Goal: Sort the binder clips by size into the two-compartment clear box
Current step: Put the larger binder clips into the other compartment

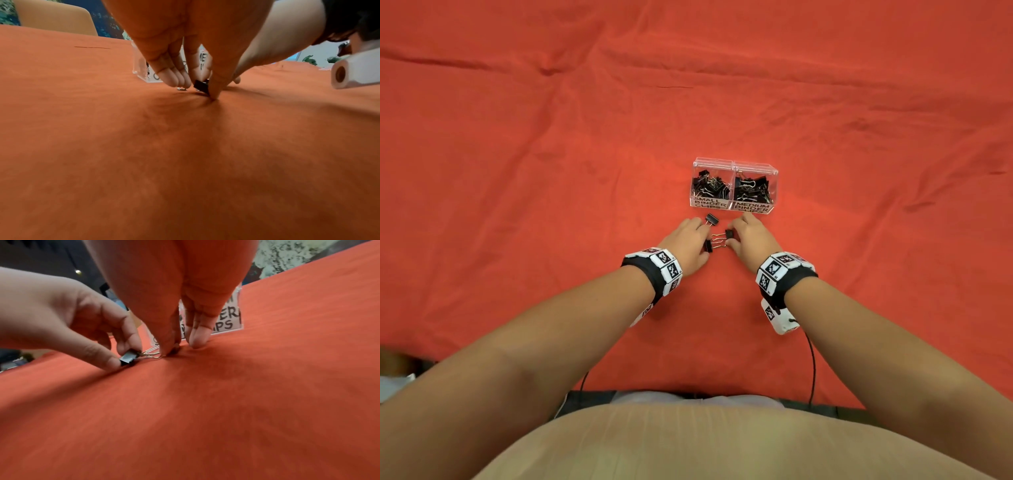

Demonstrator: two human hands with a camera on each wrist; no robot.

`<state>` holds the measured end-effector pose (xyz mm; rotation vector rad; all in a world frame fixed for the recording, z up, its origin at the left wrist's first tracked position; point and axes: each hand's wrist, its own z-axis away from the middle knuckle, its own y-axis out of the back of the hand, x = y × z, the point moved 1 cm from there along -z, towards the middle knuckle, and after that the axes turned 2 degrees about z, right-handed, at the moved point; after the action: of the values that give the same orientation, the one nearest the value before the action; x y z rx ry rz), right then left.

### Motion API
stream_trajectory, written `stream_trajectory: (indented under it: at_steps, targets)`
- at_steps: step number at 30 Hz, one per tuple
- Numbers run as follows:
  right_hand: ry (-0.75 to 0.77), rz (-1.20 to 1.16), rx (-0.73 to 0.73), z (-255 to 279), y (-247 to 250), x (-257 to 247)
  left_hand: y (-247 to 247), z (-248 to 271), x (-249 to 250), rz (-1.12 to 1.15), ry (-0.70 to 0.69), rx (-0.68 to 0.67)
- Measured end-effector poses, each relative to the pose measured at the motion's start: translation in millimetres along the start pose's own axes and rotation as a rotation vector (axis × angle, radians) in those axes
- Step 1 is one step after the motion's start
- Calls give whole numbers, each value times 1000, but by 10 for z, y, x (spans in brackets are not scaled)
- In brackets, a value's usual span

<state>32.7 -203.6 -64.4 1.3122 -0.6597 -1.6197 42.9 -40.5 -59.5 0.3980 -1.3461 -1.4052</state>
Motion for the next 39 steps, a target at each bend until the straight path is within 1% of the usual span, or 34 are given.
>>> stream_trajectory:
  at_steps: [2, 5, 7, 9, 11, 13, 15, 17, 20, 22, 25, 27, 29, 31, 33, 35, 39]
  targets:
    - [-41, -86, 46, 52, 22, 36, 22, 13, -8, 52, 10, 41]
    - [-112, -243, 96, 134, 113, 67, 82, -22, -13, 142, 66, 129]
    - [-118, -312, 181, 146, 268, 64, 120, -65, -1, 203, 128, 168]
    - [-123, -334, 295, 83, 506, 64, 119, -96, -1, 242, 193, 159]
    - [-139, -297, 392, -60, 741, 106, 86, -104, 0, 236, 216, 121]
    - [-158, -235, 424, -215, 894, 146, 45, -86, -5, 215, 206, 83]
    - [-163, -136, 376, -322, 927, 156, 28, -67, -19, 214, 197, 65]
    - [-124, -53, 323, -348, 872, 88, 53, -56, -40, 252, 204, 57]
    - [63, -33, 297, -294, 694, -142, 169, -42, -106, 342, 243, 105]
    - [161, -10, 166, -252, 483, -277, 268, -28, -174, 371, 250, 173]
    - [222, 67, -40, -225, 149, -357, 434, -16, -280, 386, 259, 269]
    - [200, 124, -90, -222, 12, -331, 530, -34, -301, 388, 251, 297]
    - [161, 148, -71, -202, -51, -290, 607, -85, -260, 400, 210, 311]
    - [125, 146, -29, -159, -73, -252, 664, -172, -159, 396, 140, 319]
    - [75, 64, 17, -96, -85, -183, 690, -297, -13, 380, 72, 309]
    - [-6, -42, 54, -16, -89, -89, 702, -437, 156, 373, 36, 280]
    - [-90, -121, 36, 179, -43, 73, 708, -683, 441, 248, -47, 209]
